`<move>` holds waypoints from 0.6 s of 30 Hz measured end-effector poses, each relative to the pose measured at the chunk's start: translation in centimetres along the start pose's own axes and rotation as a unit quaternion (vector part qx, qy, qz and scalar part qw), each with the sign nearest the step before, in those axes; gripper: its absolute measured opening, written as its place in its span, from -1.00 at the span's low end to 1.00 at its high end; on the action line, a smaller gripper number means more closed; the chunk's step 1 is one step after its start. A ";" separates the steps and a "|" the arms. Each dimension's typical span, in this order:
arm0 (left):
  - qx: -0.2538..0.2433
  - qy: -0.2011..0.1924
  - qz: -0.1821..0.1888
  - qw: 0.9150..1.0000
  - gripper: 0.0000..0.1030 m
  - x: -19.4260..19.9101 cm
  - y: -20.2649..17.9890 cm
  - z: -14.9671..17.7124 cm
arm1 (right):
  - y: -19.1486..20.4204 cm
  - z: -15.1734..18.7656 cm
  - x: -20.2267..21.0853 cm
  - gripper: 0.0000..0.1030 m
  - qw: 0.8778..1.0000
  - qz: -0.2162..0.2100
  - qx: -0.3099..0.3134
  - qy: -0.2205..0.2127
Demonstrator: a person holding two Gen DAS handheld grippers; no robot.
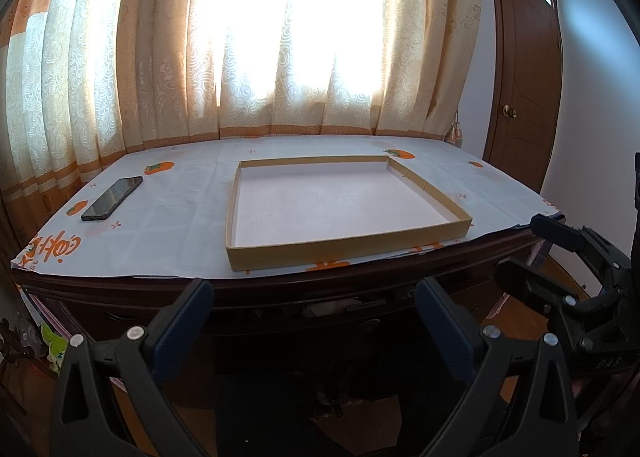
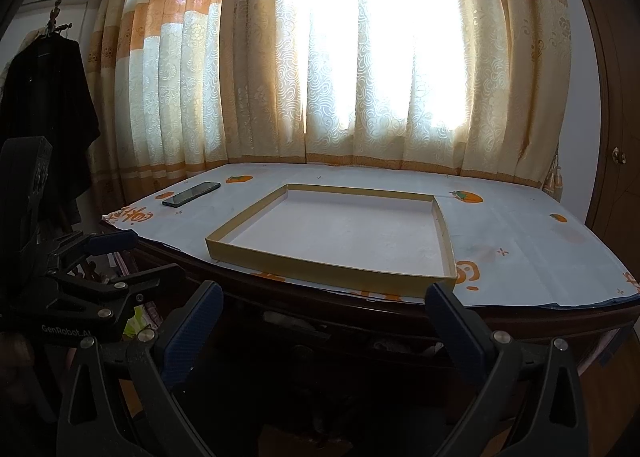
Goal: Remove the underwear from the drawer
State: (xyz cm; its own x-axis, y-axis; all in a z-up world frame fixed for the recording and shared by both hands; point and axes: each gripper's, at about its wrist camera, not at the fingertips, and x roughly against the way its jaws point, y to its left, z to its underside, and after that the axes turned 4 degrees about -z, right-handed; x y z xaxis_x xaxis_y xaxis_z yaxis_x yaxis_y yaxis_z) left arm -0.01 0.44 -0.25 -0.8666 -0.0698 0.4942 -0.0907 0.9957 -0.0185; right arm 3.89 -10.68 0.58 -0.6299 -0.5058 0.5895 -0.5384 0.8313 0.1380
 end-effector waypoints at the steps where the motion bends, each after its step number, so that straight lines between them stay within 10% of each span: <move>1: 0.000 0.000 0.000 1.000 0.99 0.0 0.0 0.0 | 0.0 0.0 0.0 0.99 1.000 0.000 0.000 0.000; 18: -0.001 0.000 -0.001 1.000 0.99 0.0 0.0 0.0 | 0.1 0.0 0.1 0.99 1.000 -0.001 -0.001 0.001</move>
State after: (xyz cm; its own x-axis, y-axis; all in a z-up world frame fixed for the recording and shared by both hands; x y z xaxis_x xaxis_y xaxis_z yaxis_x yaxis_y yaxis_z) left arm -0.01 0.41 -0.26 -0.8665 -0.0710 0.4941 -0.0909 0.9957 -0.0164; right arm 3.83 -10.65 0.64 -0.6280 -0.5067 0.5907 -0.5379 0.8311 0.1411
